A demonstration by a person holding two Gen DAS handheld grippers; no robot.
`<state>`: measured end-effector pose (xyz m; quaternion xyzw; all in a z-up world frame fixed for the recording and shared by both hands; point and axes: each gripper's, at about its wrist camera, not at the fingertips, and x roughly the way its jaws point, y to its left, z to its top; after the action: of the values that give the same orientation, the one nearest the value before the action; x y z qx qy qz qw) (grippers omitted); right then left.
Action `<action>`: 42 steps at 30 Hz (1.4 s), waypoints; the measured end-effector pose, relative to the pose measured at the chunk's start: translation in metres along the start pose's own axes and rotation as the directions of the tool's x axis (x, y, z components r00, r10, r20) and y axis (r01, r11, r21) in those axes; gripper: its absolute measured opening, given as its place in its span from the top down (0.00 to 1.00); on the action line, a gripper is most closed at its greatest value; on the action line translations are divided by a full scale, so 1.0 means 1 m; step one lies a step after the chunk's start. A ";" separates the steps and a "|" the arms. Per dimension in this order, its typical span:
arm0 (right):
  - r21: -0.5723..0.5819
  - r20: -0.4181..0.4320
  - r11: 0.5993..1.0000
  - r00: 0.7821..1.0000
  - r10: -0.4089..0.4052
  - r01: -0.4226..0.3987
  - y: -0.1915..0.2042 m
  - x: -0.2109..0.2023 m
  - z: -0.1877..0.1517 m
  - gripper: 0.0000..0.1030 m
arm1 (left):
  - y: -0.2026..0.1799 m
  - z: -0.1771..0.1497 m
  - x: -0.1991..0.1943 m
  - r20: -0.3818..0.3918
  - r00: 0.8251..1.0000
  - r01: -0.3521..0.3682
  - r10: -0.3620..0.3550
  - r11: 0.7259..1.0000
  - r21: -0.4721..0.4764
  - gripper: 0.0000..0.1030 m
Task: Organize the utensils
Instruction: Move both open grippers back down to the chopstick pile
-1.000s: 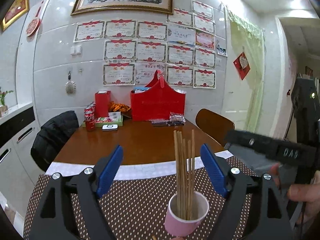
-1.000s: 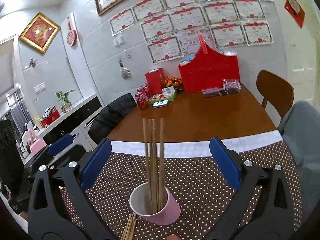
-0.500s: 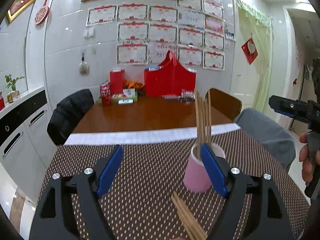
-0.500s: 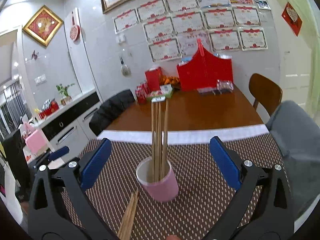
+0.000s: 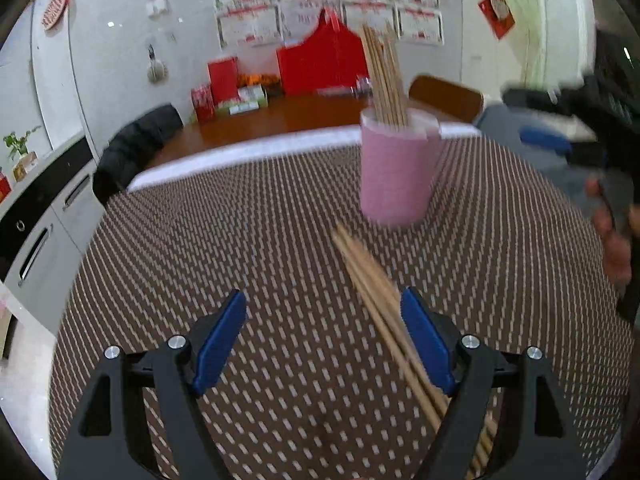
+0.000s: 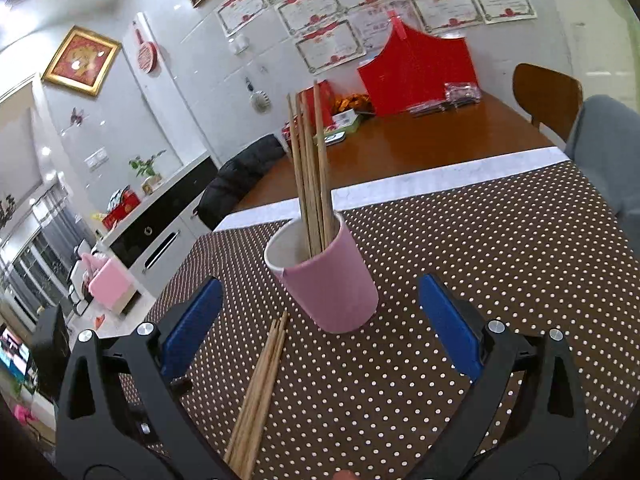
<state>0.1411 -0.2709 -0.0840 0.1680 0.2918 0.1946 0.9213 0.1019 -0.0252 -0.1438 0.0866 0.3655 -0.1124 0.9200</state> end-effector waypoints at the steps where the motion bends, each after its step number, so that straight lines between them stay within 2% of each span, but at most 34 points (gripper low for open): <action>1: 0.003 -0.005 1.000 1.000 -0.010 0.010 -0.002 0.001 -0.001 0.06 | -0.002 -0.006 0.002 -0.016 1.000 0.005 -0.005 1.000 0.006 0.24; 8: 0.004 -0.019 1.000 1.000 -0.014 0.015 -0.007 -0.003 -0.007 0.06 | -0.018 -0.039 0.017 -0.100 0.994 0.037 -0.035 0.999 0.018 0.24; 14: -0.024 -0.061 0.999 0.998 -0.027 0.026 -0.004 0.007 -0.009 0.06 | -0.016 -0.041 0.026 -0.128 0.991 0.035 -0.034 0.999 0.003 0.24; 17: -0.070 -0.112 0.997 0.993 -0.035 0.028 0.003 0.015 -0.013 0.06 | -0.010 -0.042 0.033 -0.159 0.987 0.035 -0.035 0.999 -0.005 0.23; 22: -0.216 -0.239 0.975 0.965 -0.112 0.059 0.023 0.037 -0.031 0.06 | -0.003 -0.033 0.042 -0.135 0.990 -0.026 0.035 0.997 0.072 0.23; 23: -0.269 -0.288 0.962 0.948 -0.132 0.052 0.030 0.046 -0.040 0.06 | 0.000 -0.028 0.045 -0.136 0.990 -0.025 0.035 0.997 0.075 0.23; 26: -0.364 -0.364 0.930 0.913 -0.182 0.040 0.046 0.067 -0.062 0.06 | 0.010 -0.018 0.055 -0.139 0.990 -0.014 0.025 0.997 0.079 0.23; 28: -0.385 -0.397 0.923 0.899 -0.186 0.021 0.052 0.076 -0.072 0.06 | 0.016 -0.011 0.063 -0.132 0.991 -0.001 0.012 0.996 0.085 0.23; 33: -0.423 -0.431 0.906 0.876 -0.217 0.016 0.057 0.090 -0.088 0.06 | 0.035 -0.007 0.072 -0.159 0.984 0.078 -0.077 0.997 0.000 0.23; 35: -0.433 -0.439 0.901 0.868 -0.233 0.023 0.058 0.094 -0.093 0.06 | 0.038 -0.006 0.074 -0.159 0.985 0.063 -0.064 0.998 -0.012 0.23; 40: -0.432 -0.433 0.902 0.873 -0.226 0.020 0.064 0.097 -0.094 0.06 | 0.037 -0.004 0.075 -0.158 0.986 0.051 -0.051 0.999 -0.008 0.22; 42: -0.456 -0.419 0.889 0.870 -0.259 0.045 0.065 0.097 -0.095 0.06 | 0.036 -0.005 0.074 -0.158 0.986 0.050 -0.051 0.999 -0.008 0.22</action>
<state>0.1400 -0.1515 -0.1754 -0.1166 0.4678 0.2142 0.8495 0.1609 -0.0001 -0.1958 0.0842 0.4395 -0.1279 0.8851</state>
